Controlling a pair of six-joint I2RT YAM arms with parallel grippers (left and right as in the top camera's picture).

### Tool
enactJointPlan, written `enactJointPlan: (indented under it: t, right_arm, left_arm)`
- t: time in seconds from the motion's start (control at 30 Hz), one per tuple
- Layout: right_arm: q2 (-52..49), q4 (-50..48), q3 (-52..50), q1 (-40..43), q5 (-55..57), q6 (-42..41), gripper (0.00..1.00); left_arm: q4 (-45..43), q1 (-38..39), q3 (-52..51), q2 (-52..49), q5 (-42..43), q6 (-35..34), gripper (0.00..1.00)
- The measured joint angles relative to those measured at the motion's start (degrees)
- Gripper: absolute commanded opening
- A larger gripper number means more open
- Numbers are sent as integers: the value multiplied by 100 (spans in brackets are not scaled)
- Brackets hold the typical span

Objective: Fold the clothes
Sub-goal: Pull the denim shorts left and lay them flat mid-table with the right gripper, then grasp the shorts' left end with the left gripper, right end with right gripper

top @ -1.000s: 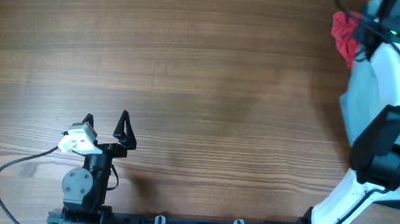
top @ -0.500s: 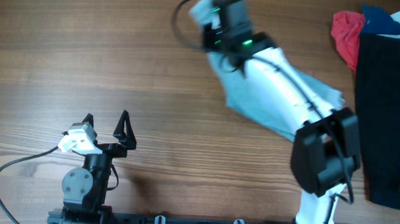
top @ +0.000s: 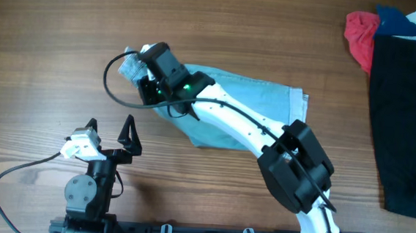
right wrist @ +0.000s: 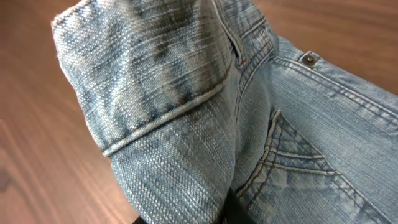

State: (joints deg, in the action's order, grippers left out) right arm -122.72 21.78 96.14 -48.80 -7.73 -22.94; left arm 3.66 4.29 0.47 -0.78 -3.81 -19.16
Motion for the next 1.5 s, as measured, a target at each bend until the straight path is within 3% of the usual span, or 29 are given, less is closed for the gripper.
enactJointPlan:
  t: [0.03,0.07,0.1,0.33,0.5,0.67,0.83,1.27,1.37,1.5]
  right_arm:
    - [0,7,-2,-31,-98,0,20]
    - [0,9,-2,-44,-240,-2,57]
    - [0,11,-2,-46,-348,-35,63]
    - [2,26,0,146,-498,-107,79]
    - [380,837,-2,1309,-529,-85,99]
    - [1606,2732,70,2889,-503,520,99]
    - [1797,4076,72,3727,-490,787,100]
    - [1792,4301,-2,3958,-494,737,100]
    - [1792,4297,-7,3958,-494,734,100]
    - [1792,4203,-7,3958,-496,717,99]
  left_arm:
    - [0,2,0,0,0,2,100]
    - [0,2,0,0,0,0,100]
    - [0,0,0,0,0,2,100]
    - [0,0,0,0,0,0,100]
    - [0,0,0,0,0,0,100]
    - [0,0,0,0,0,0,100]
    - [0,0,0,0,0,2,99]
    - [-466,2,-11,-2,-208,0,100]
    - [-1036,-7,-7,0,260,0,100]
    - [-723,-9,354,-131,802,52,100]
